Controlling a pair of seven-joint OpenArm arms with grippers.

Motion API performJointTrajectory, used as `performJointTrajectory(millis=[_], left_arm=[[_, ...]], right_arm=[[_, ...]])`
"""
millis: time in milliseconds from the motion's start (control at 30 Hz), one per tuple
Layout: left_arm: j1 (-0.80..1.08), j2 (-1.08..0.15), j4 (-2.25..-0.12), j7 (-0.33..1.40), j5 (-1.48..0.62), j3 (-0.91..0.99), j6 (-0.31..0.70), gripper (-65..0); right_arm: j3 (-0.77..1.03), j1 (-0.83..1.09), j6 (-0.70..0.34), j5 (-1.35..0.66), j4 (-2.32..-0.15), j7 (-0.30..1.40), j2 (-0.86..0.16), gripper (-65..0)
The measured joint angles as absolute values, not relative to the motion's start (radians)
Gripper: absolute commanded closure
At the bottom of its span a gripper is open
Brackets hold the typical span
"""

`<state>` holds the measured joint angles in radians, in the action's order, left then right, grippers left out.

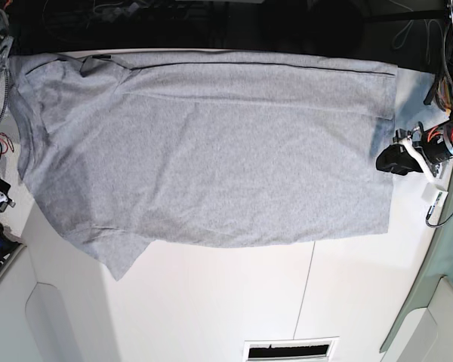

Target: Layout the t-shirt on the table in an organized manner, then fold the t-shirt properly

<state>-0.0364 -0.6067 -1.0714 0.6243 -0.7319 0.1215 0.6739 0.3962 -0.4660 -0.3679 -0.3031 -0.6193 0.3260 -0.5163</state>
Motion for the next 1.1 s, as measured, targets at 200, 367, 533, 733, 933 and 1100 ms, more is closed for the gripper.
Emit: performJointTrajectory(millis=[200,367,533,733,933,1100], left_arm=[[-0.26,-0.587,-0.809,0.554,-0.664,0.067,0.599,-32.1],[-0.385,-0.54,-0.588,0.461,-0.603,0.067,0.561,-32.1],[-0.459,-0.512,-0.449,0.349,-0.566,0.071,0.569,-32.1],[-0.466,-0.485,-0.435,0.343,-0.557,0.072,0.569,-31.5],[-0.469,-0.476,-0.435,0.376,-0.546,0.072,0.584,-11.4],[-0.467,-0.471,-0.435,0.384,-0.554,0.072,0.589,0.0]], right_arm=[[0.397,-0.46,-0.514,-0.327,-0.491,0.326,-0.519,-27.0],[0.397,-0.463,-0.542,-0.35,-0.486,0.321,-0.493,-27.0],[0.397,-0.466,-0.563,-0.359,-0.487,0.312,-0.464,-27.0],[0.372,-0.48,-0.581,-0.359,-0.487,0.313,-0.423,-27.0],[0.257,-0.491,-0.587,-0.365,-0.507,0.321,-0.415,-25.9],[0.222,-0.488,-0.583,-0.357,-0.542,0.346,-0.412,-2.4]])
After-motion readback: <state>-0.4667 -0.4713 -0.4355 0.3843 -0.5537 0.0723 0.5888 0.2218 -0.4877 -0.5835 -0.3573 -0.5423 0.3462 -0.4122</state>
